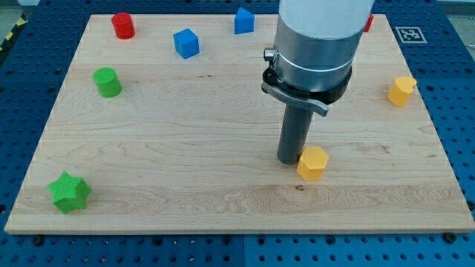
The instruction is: Point the arm to the top right of yellow hexagon
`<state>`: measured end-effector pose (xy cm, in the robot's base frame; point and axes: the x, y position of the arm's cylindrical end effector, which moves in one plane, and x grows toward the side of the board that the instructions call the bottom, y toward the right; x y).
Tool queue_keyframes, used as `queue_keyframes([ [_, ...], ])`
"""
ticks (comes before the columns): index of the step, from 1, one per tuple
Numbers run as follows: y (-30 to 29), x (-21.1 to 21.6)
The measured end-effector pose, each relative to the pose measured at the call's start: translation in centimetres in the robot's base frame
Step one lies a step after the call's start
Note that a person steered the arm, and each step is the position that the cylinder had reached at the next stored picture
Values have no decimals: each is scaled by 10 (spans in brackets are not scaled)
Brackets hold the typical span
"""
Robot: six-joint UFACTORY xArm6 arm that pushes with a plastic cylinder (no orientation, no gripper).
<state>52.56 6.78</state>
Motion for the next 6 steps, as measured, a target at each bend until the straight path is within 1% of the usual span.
queue_keyframes([
  [1, 0, -1],
  [2, 5, -25],
  [3, 40, -32],
  [4, 77, -11],
  [5, 77, -8],
  [6, 59, -6],
])
